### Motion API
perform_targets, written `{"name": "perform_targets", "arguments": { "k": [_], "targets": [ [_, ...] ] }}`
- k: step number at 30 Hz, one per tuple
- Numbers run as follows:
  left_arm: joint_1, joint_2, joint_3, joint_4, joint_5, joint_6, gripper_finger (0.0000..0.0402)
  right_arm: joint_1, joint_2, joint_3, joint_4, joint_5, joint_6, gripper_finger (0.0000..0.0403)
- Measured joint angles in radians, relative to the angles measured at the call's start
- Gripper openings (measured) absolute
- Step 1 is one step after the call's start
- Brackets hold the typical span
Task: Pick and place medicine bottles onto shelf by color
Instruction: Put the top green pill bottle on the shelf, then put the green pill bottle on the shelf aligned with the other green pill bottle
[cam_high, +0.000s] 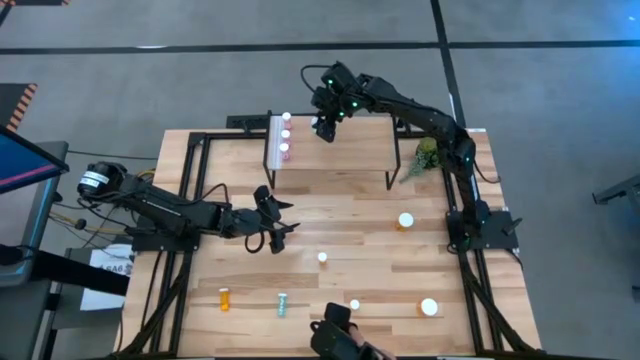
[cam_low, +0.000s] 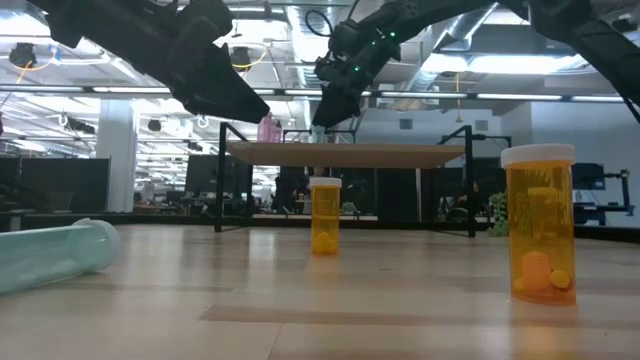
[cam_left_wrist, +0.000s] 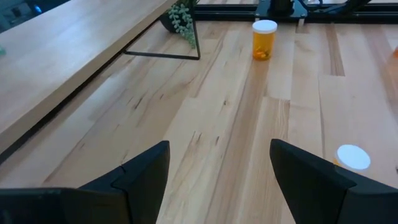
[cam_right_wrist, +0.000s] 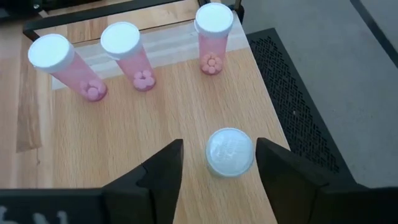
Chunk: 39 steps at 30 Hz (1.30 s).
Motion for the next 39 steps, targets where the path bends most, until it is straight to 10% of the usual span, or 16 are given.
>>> {"name": "perform_targets", "arguments": {
  "k": [39],
  "targets": [
    [-0.032,0.0,0.0,0.018,0.116,-0.058,0.0264,0.158,-0.297,0.033,-0.324,0.215,0.017,0.0228]
  ]
}}
